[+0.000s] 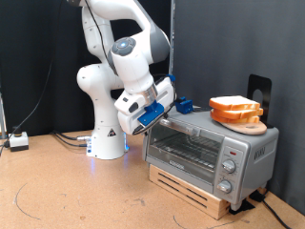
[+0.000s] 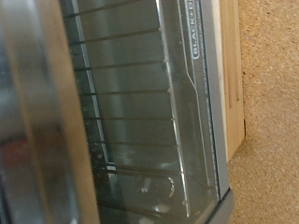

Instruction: Make a piece of toast with the oven

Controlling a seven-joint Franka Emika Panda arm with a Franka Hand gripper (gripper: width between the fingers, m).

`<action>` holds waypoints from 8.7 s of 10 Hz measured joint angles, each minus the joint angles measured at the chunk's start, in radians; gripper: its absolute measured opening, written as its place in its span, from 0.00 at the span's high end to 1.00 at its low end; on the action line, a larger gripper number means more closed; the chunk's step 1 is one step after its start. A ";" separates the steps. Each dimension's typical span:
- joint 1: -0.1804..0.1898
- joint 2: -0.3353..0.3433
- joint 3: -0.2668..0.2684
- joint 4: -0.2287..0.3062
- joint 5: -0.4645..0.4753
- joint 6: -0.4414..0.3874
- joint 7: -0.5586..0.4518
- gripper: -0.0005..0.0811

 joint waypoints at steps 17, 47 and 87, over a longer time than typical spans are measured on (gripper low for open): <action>-0.042 0.321 -0.045 0.146 0.111 0.157 -0.081 0.00; -0.244 0.523 -0.117 0.308 0.120 -0.125 -0.497 0.00; -0.321 -0.166 0.077 0.250 0.096 -0.625 -1.738 0.00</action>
